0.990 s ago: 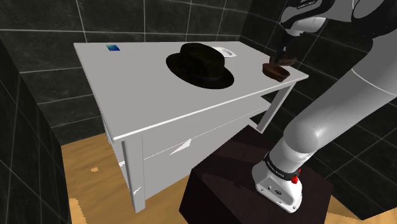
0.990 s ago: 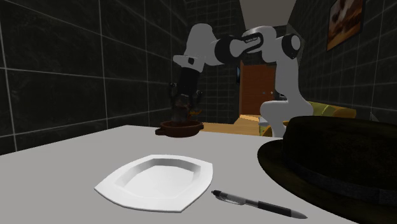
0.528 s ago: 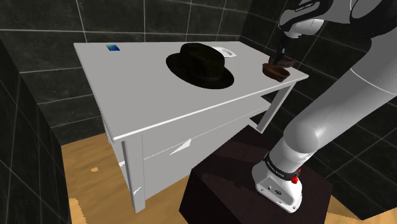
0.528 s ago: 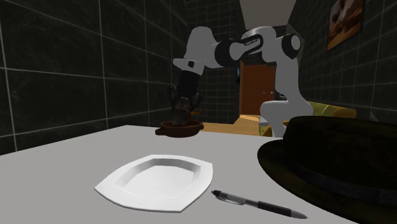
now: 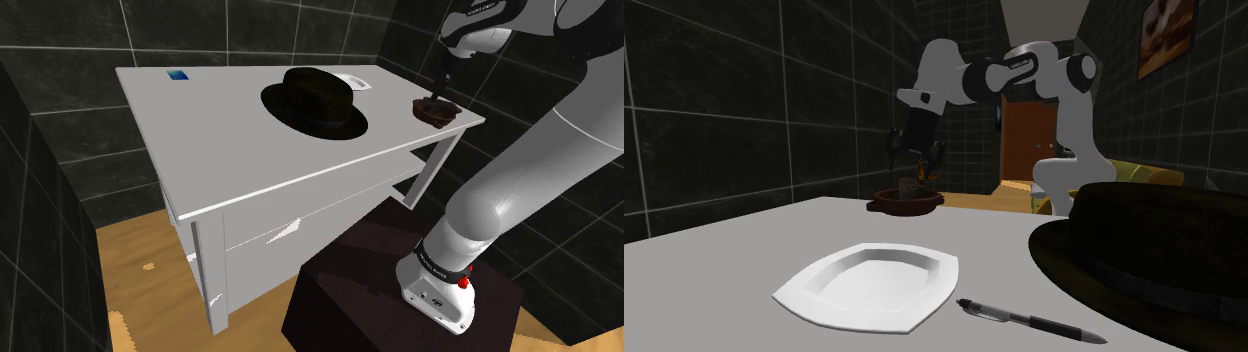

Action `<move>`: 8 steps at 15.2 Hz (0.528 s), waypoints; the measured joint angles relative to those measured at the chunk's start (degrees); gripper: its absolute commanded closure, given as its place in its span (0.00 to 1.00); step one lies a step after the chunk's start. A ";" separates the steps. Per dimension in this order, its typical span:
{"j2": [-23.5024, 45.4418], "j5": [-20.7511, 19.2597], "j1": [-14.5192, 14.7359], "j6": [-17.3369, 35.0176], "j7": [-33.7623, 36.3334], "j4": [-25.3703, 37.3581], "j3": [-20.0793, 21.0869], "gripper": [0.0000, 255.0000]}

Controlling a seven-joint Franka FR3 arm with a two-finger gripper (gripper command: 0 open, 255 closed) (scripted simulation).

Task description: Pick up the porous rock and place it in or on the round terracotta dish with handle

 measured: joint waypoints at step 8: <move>-3.56 -2.40 -0.15 -6.04 1.78 3.00 1.78 0.00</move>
